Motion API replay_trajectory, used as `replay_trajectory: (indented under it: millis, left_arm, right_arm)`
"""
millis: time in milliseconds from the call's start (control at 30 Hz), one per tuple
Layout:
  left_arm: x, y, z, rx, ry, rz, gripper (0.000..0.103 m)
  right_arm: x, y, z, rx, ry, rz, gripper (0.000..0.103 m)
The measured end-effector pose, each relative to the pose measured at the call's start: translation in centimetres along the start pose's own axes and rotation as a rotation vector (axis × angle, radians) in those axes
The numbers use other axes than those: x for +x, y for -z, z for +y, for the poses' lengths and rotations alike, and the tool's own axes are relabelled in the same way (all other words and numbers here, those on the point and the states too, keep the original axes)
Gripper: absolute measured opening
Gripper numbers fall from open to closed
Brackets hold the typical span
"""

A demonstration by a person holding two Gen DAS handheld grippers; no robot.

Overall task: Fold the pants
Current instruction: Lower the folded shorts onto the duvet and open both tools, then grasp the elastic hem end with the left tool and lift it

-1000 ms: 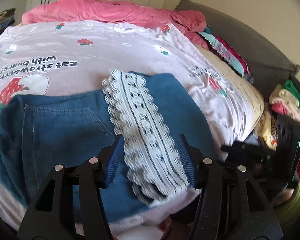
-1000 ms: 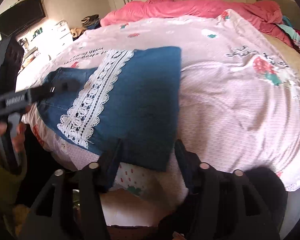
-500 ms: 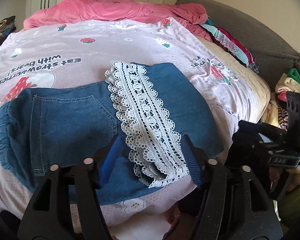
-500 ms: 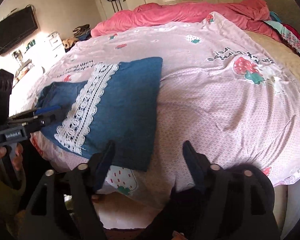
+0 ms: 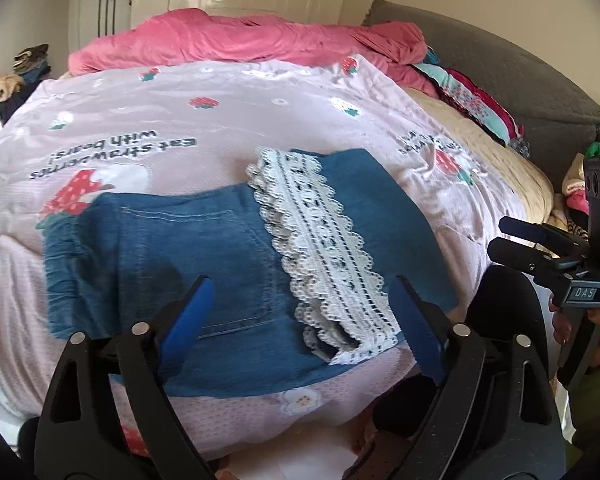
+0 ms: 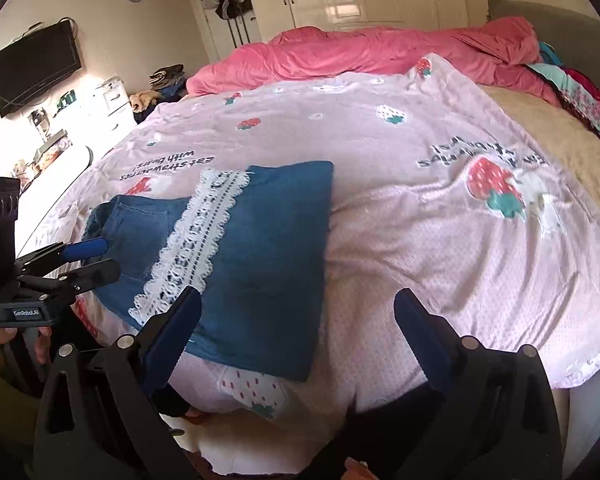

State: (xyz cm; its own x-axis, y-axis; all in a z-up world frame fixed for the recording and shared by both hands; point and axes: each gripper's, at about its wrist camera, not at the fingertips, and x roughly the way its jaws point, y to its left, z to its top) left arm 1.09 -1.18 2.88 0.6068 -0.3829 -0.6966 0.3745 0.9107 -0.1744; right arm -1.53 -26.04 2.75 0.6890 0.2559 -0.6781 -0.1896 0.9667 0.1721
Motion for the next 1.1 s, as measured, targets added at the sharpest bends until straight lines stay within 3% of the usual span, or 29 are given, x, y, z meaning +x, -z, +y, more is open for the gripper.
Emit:
replay_trajectory:
  millis: [200,433,633,833,867,933,1100]
  left_arm:
    - [-2.0,0.2,2.2,-0.031,-0.041,-0.034,0.089]
    - [-4.7,1.5,8.4,-0.181,-0.109,-0.065,0.093]
    - [-5.3,4.0,13.5,-0.353,-0.103,-0.055,0.093]
    - [-4.4,4.7,14.2,-0.393,-0.055,-0.042,0.092]
    - [-4.3,4.8,14.3,-0.398,-0.042,-0.045,0.089]
    - [-4.0,5.0,14.4,-0.425,0.013,-0.040,0.067]
    - [-3.3,5.5,14.5,-0.465,0.095,-0.029,0.044]
  right_arm:
    - [0.7,-2.1,2.5,-0.061,-0.031,-0.008,0.098]
    - [2.9,-5.0,7.4,-0.181,-0.073,0.018,0.098]
    - [5.9,-7.7,12.6,-0.286,-0.142,0.064,0.098]
    - [9.6,-9.8,16.9,-0.340,-0.228,0.147,0.098]
    - [10.4,-10.2,17.8,-0.353,-0.251,0.170,0.098]
    - [11.3,-10.6,19.1,-0.379,-0.265,0.192,0.098]
    - [14.0,-11.3,22.7,-0.474,-0.320,0.256,0.098]
